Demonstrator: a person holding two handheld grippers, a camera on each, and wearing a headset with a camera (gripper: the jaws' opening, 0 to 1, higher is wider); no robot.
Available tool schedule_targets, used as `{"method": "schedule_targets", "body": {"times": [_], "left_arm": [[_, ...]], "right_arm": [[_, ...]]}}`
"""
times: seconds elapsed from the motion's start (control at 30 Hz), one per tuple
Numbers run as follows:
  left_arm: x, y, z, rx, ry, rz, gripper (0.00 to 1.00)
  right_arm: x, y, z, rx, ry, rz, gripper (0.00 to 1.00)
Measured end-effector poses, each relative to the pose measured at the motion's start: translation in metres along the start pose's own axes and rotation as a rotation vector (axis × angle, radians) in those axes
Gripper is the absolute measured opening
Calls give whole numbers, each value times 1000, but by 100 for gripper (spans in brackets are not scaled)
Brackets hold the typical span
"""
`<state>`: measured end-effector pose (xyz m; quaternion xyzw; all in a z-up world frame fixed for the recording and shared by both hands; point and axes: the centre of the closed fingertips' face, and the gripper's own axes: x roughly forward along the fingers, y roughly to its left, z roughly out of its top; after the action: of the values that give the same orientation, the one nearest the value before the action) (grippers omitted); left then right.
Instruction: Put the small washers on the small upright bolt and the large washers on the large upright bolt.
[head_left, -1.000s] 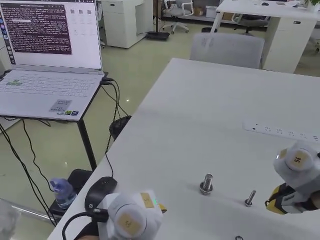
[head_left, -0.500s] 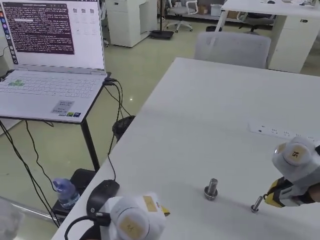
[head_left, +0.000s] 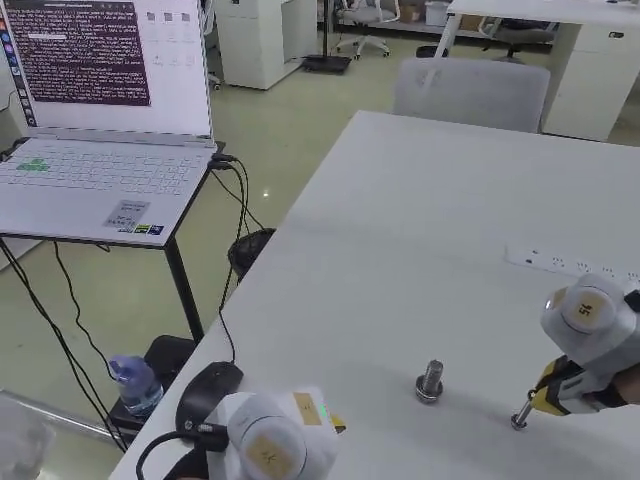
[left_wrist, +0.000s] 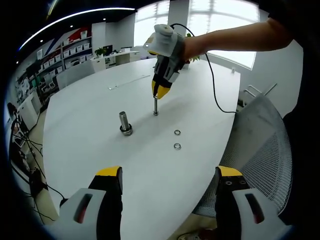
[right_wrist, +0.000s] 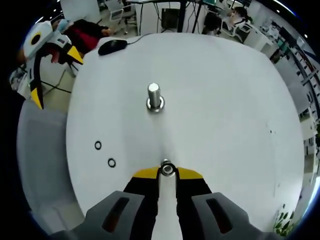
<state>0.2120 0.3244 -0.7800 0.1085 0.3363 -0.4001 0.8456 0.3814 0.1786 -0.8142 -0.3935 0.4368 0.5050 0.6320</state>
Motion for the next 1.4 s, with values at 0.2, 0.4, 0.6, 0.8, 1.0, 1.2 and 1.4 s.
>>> {"method": "schedule_targets", "body": {"times": [0.2, 0.4, 0.6, 0.8, 1.0, 1.2, 1.4], "left_arm": [[0, 1, -2, -1, 5, 1, 75], [1, 2, -4, -6, 8, 2, 75], [1, 3, -5, -11, 9, 3, 74], [2, 3, -7, -17, 11, 1, 74], [2, 5, -9, -19, 13, 6, 73], [1, 4, -10, -21, 17, 5, 72], [1, 5, -14, -28, 23, 6, 72]], "right_arm": [[7, -2, -3, -1, 7, 6, 12], [10, -4, -4, -7, 15, 8, 12], [15, -6, -4, -14, 24, 15, 12], [19, -4, -5, -16, 30, 19, 12], [25, -2, -7, -45, 41, 17, 12], [29, 2, -7, -44, 48, 25, 12], [40, 4, -11, -45, 64, 34, 12]]}}
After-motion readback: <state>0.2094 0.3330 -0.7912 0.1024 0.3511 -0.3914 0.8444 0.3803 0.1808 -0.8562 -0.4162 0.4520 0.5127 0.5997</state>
